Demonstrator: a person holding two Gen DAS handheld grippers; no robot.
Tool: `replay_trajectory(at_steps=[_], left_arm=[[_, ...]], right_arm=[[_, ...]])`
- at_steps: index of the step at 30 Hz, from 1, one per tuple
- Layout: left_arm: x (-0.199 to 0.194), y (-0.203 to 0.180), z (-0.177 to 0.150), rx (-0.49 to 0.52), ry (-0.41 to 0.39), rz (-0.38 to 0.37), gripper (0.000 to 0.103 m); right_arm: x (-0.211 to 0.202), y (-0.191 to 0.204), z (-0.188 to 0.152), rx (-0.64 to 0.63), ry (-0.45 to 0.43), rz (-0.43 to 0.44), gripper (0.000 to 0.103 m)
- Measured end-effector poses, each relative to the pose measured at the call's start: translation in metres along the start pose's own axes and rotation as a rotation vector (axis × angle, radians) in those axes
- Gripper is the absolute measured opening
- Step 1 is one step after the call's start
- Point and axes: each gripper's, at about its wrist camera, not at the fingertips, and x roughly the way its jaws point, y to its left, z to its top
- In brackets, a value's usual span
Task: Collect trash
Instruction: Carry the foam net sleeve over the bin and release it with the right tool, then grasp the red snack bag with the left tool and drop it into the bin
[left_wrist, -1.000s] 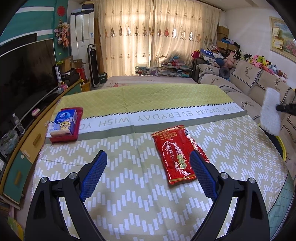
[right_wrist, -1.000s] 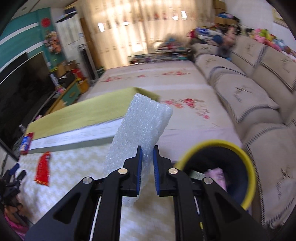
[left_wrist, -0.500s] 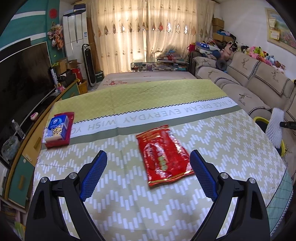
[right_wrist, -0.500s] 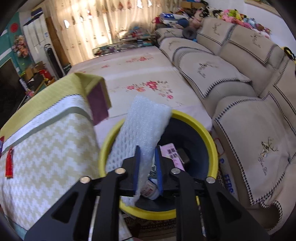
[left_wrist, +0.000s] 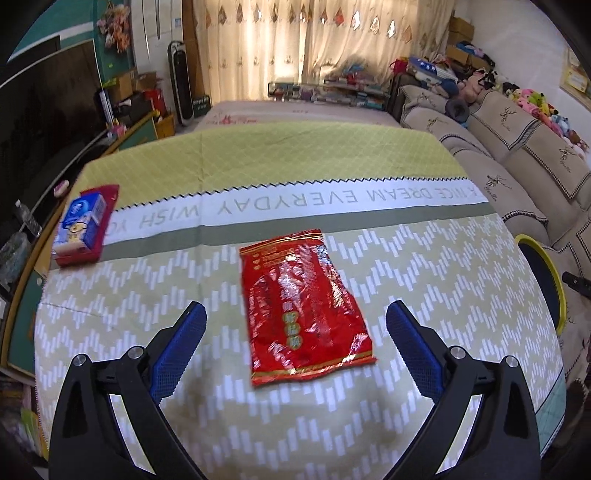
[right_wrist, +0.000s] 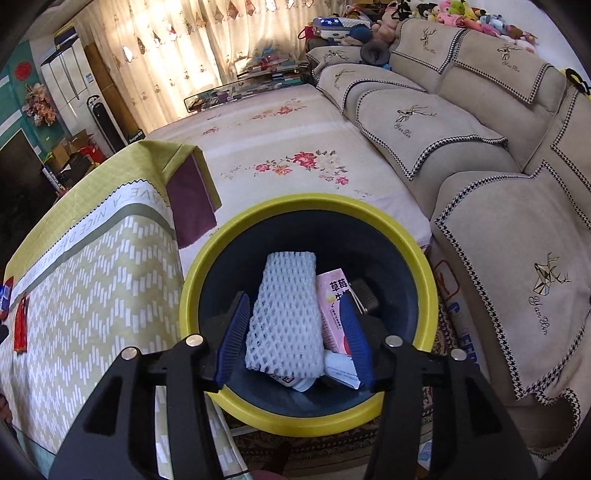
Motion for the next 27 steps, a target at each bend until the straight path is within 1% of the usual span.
replay_trajectory(at_steps=[5,10,12,14,15,16,18,20,21,22,25,27], left_arm=[[0.022,-0.006,0.011,-0.008,0.052,0.044,0.096],[0.040,-0.004,0.015,-0.033,0.104,0.061,0.096],[0.045,-0.004,0.015,-0.034,0.119,0.062,0.095],[0.049,-0.005,0.014,-0.033,0.137,0.066,0.088],[0.050,-0.006,0.015,-0.026,0.132,0.072,0.086],[0.050,-0.008,0.014,-0.011,0.131,0.086,0.082],[0.050,-0.010,0.013,-0.003,0.128,0.083,0.077],[0.048,-0.013,0.013,0.003,0.125,0.078,0.066],[0.047,-0.014,0.013,0.006,0.124,0.076,0.062],[0.045,-0.017,0.014,0.011,0.122,0.071,0.054],[0.036,-0.025,0.009,0.023,0.124,0.053,0.048],[0.030,-0.032,0.009,0.038,0.117,0.048,0.047]], right_arm=[[0.002,0.006,0.000,-0.016,0.001,0.016,0.052],[0.003,0.008,0.000,-0.027,0.007,0.027,0.052],[0.002,0.007,-0.001,-0.025,0.005,0.033,0.052],[0.001,0.005,-0.001,-0.019,0.003,0.037,0.052],[0.001,0.004,-0.001,-0.018,0.002,0.038,0.052],[0.000,0.004,-0.001,-0.017,0.002,0.039,0.052],[0.000,0.003,-0.001,-0.016,0.003,0.043,0.052],[0.000,0.003,-0.002,-0.016,0.003,0.048,0.052],[0.000,0.003,-0.002,-0.015,0.003,0.050,0.052],[-0.001,0.003,-0.003,-0.015,0.002,0.054,0.052],[-0.004,0.002,-0.004,-0.014,-0.004,0.062,0.052],[-0.008,0.000,-0.004,-0.011,-0.011,0.067,0.052]])
